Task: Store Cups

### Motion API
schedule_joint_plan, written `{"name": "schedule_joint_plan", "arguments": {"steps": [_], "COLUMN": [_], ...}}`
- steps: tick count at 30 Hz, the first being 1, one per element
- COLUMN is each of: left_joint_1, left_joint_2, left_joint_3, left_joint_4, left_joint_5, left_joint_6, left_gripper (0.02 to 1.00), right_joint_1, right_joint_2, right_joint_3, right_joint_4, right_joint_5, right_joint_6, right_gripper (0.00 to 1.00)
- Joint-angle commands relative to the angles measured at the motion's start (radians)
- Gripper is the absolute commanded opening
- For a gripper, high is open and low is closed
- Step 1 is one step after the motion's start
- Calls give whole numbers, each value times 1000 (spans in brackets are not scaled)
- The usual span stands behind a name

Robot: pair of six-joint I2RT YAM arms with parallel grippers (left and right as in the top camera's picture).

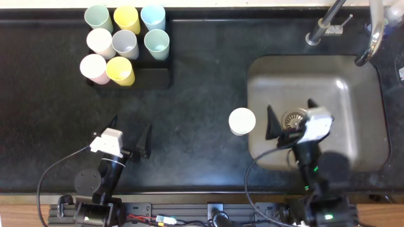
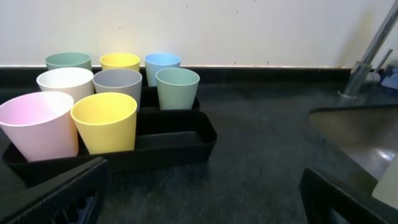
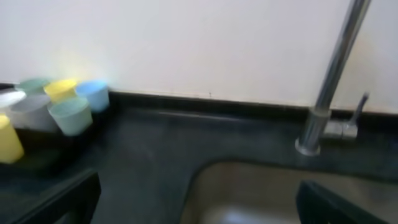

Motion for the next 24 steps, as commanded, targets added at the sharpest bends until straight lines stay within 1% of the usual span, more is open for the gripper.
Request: {"name": "schedule_joint_plan", "arguments": {"steps": [1,3,5,7,10,12,14,18,24], "left_joint_1": [8,8,8,8,8,8,8,8,8], "left_joint_2": [-10,-10,-10,-10,-10,-10,-10,-10,-10], "left_joint_3": [0,0,0,0,0,0,0,0,0], "left_joint_4": [-3,-3,-3,-3,-3,-3,-3,-3,-3], "left_joint_5": [17,17,17,17,17,17,17,17,17], "left_joint_6": [19,19,19,19,19,19,19,19,19], "left_gripper": [1000,1000,1000,1000,1000,1000,1000,1000,1000], "right_joint_1": [-2,-2,-2,-2,-2,-2,-2,-2,0], "right_joint_2": [242,365,481,584,721,803,877,1008,1133], "right_joint_3": [352,504,621,699,750,751,751,751,751], "right_joint_4": [-275,-473,-628,-751,-883,-937,-977,-1000,-944], "right_joint_5": [-30,-31,-33,-61,-120,-158,-177,-177,-167], "right_joint_6": [24,30,31,31,30,30,29,34,34], "right_gripper": [996,998,996,998,998,996,998,998,1000]}}
